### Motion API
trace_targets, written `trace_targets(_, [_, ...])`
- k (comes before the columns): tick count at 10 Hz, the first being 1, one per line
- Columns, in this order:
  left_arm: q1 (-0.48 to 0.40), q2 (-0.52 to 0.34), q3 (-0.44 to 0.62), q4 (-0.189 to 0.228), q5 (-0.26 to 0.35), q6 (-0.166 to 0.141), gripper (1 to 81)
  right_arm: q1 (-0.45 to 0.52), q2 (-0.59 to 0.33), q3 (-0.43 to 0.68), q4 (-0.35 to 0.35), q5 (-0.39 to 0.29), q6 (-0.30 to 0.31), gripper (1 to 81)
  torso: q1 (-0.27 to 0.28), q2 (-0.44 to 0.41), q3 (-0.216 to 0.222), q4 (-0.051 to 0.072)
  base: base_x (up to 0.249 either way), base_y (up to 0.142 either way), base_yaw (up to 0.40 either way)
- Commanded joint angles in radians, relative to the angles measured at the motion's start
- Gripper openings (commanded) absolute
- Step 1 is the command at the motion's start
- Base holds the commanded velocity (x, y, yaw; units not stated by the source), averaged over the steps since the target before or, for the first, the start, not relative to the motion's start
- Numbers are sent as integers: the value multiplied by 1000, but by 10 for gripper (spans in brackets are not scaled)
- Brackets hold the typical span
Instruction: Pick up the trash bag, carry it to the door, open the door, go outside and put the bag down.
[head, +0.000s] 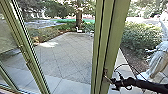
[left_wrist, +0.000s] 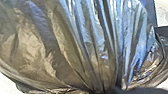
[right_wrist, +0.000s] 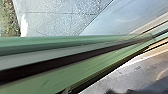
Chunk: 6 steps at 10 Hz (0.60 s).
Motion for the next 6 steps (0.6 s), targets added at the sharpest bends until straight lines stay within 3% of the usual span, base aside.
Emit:
trace_targets(1, [-27,-3,4,-7,73,4,10,151,13,-63,-32,113,74,811,0,0,0,0,120,0,0])
trace_targets(4, [-27,-1,4,-8,73,4,10,154,11,-70,-31,113,75,811,0,0,0,0,118,0,0])
trace_targets(6, [-26,-1,4,-7,73,4,10,171,-7,-70,-32,113,74,811,1,1,-1,0,0,0,0])
